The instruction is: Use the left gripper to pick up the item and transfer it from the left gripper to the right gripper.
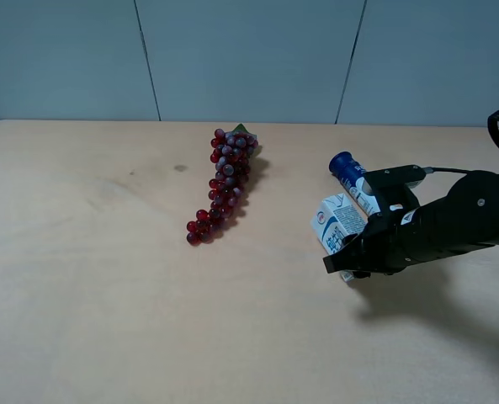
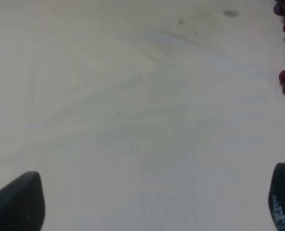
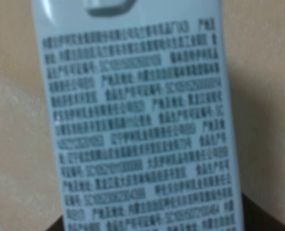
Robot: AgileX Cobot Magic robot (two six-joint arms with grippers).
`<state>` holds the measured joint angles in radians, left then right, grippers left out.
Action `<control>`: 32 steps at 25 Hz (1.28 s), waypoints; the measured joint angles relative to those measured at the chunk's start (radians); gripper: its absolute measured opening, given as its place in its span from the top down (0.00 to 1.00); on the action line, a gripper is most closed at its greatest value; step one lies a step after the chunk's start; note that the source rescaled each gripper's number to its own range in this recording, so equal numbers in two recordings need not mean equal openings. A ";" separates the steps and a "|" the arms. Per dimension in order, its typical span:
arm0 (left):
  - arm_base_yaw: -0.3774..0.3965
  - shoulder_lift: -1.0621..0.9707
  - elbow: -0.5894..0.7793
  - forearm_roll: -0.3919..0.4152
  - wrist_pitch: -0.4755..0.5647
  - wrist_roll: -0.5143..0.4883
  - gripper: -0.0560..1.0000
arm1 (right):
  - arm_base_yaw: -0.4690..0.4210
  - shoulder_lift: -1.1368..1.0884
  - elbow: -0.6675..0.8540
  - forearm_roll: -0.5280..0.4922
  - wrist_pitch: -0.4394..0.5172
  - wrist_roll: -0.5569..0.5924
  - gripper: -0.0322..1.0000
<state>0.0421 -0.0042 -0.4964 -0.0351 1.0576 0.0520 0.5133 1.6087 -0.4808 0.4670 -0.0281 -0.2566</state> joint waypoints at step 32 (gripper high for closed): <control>0.000 0.000 0.000 -0.003 -0.001 -0.001 0.11 | 0.000 -0.291 -0.196 -0.069 0.441 0.082 0.02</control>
<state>0.0421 -0.0042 -0.4964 -0.0381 1.0566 0.0511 0.5133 1.3179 -0.6765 0.3977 0.4127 -0.1748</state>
